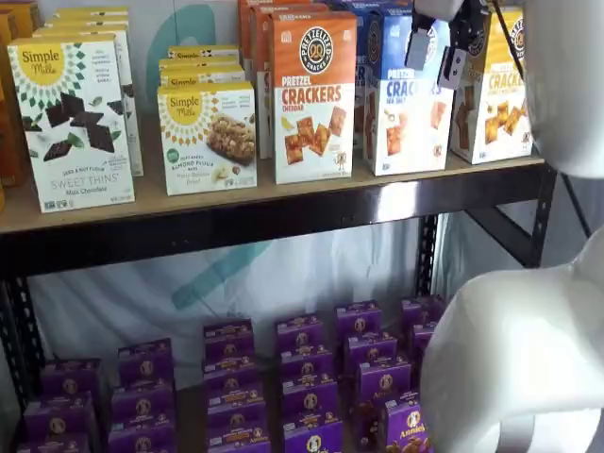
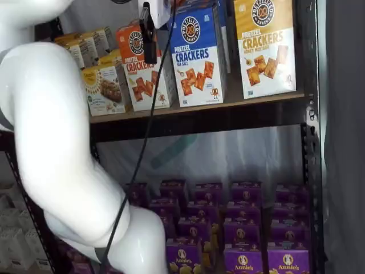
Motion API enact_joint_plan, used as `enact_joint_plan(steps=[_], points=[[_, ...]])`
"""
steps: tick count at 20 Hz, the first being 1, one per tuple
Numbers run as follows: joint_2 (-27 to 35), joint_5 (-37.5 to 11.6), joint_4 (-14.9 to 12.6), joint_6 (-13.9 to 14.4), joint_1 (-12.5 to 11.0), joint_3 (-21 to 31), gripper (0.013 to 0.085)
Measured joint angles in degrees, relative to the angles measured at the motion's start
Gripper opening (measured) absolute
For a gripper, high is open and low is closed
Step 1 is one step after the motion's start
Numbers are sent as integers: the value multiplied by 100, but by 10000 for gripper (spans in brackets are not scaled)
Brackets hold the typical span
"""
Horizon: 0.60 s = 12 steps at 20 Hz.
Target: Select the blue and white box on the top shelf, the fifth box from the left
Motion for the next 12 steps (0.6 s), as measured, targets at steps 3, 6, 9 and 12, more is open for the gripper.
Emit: enact_joint_plan(steps=[3, 6, 9, 12], points=[[120, 181, -501, 101, 316, -92, 850], [94, 131, -535, 122, 346, -3, 850], [58, 50, -334, 100, 246, 60, 850], [-116, -292, 255, -7, -96, 246, 850]])
